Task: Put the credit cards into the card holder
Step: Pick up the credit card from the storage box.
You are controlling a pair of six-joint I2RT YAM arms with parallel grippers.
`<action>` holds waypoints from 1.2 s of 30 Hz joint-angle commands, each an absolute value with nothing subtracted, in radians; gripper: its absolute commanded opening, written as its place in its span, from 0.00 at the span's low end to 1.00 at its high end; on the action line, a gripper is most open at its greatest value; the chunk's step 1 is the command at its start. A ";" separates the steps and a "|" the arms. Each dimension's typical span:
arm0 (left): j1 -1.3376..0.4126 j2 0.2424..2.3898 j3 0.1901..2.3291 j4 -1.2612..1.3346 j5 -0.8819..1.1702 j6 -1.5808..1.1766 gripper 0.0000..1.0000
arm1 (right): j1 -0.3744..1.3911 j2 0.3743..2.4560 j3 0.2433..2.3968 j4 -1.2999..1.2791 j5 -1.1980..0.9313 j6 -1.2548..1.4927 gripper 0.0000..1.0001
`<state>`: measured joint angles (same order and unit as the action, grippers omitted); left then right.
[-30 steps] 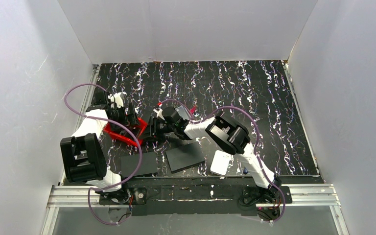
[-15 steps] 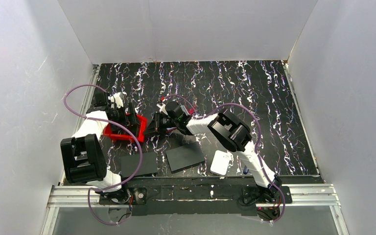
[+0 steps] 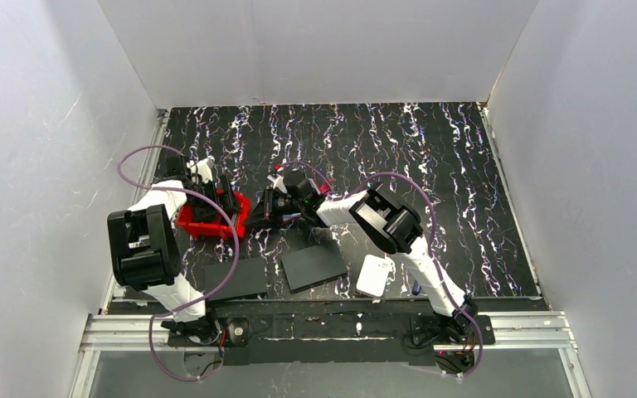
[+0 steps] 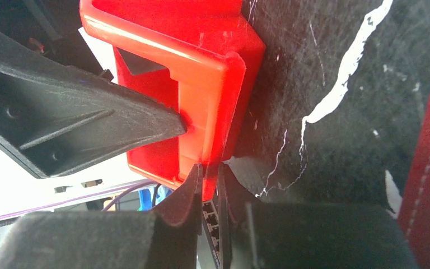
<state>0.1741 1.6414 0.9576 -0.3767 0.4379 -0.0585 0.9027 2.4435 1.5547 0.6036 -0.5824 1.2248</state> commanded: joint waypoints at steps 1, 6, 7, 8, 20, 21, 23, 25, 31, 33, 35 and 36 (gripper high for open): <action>0.170 1.665 0.970 -0.412 0.541 -0.069 0.86 | 0.899 2.455 1.609 0.656 -0.597 1.221 0.05; 0.166 1.590 0.937 -0.390 0.602 -0.093 0.79 | 0.899 2.460 1.611 0.663 -0.603 1.226 0.04; 0.166 1.568 0.929 -0.384 0.597 -0.099 0.78 | 0.899 2.460 1.610 0.663 -0.603 1.225 0.04; 0.167 1.550 0.925 -0.383 0.594 -0.102 0.77 | 0.898 2.460 1.609 0.663 -0.603 1.224 0.04; 0.161 1.565 0.921 -0.409 0.598 -0.110 0.61 | 0.897 2.468 1.612 0.674 -0.610 1.232 0.03; 0.159 1.574 0.925 -0.415 0.591 -0.110 0.62 | 0.897 2.469 1.612 0.675 -0.610 1.233 0.03; 0.158 1.574 0.933 -0.423 0.563 -0.109 0.68 | 0.897 2.468 1.612 0.675 -0.611 1.232 0.03; 0.157 1.548 0.935 -0.418 0.545 -0.109 0.76 | 0.897 2.469 1.612 0.675 -0.613 1.231 0.02; 0.157 1.469 0.987 -0.458 0.378 -0.115 0.84 | 0.896 2.476 1.616 0.676 -0.611 1.233 0.01; 0.157 1.466 0.990 -0.459 0.291 -0.106 0.88 | 0.897 2.477 1.620 0.675 -0.611 1.234 0.01; 0.157 1.499 1.005 -0.484 0.221 -0.095 0.91 | 0.896 2.474 1.620 0.675 -0.610 1.233 0.01; 0.158 1.527 1.022 -0.511 0.209 -0.083 0.91 | 0.896 2.471 1.620 0.673 -0.609 1.231 0.01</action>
<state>0.1585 1.5061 0.9664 -0.4322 0.3641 -0.1143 0.8986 2.4611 1.5749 0.6167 -0.6034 1.2357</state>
